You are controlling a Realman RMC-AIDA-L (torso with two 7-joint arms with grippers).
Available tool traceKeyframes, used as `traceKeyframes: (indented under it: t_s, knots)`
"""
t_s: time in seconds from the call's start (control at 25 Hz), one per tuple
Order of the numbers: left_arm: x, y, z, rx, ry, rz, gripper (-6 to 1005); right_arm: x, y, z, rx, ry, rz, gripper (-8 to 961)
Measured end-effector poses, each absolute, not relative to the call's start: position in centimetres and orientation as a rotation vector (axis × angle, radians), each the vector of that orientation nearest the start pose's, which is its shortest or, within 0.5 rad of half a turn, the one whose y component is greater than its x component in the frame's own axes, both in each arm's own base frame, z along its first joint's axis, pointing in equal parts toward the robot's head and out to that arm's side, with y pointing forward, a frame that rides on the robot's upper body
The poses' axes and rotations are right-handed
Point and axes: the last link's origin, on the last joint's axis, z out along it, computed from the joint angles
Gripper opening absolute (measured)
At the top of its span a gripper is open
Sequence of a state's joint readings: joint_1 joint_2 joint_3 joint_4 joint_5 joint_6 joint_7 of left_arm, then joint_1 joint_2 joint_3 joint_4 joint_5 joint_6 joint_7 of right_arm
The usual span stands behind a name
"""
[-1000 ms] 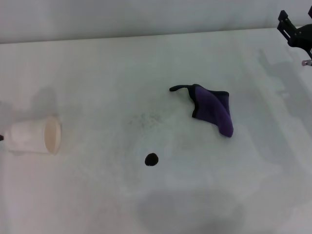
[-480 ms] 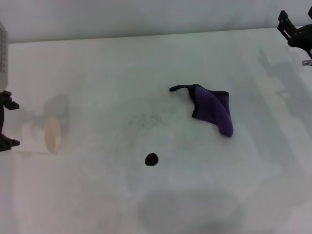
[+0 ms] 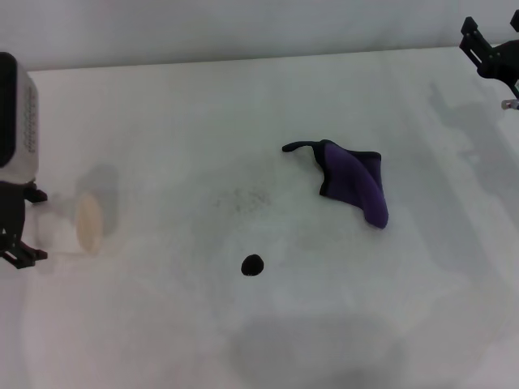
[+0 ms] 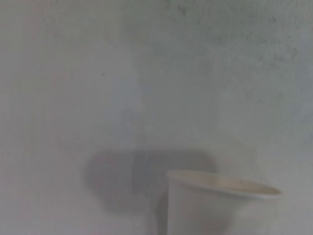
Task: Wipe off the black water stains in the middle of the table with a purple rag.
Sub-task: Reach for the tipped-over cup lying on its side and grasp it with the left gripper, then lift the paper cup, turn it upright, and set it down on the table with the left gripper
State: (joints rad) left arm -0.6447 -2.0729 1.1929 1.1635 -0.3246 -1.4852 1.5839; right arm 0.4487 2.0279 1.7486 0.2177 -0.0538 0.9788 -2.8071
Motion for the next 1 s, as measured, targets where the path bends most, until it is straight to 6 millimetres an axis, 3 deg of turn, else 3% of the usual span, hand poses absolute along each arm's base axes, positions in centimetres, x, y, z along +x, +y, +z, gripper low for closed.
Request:
traceKeyframes:
  t_s: [0.16, 0.84, 1.0]
  knots:
    - [-24.8, 37.9, 1.5, -2.769, 0.156, 0.908, 886, 34.9, 36.4, 3.7, -1.552, 0.601, 0.649, 810]
    - [-25.0, 38.5, 0.6, -2.747, 0.137, 0.818, 871, 35.1, 36.3, 3.8, -1.551, 0.601, 0.644, 810]
    - [-25.2, 38.6, 0.6, -2.731, 0.103, 0.800, 794, 35.2, 36.3, 3.8, -1.551, 0.601, 0.643, 810]
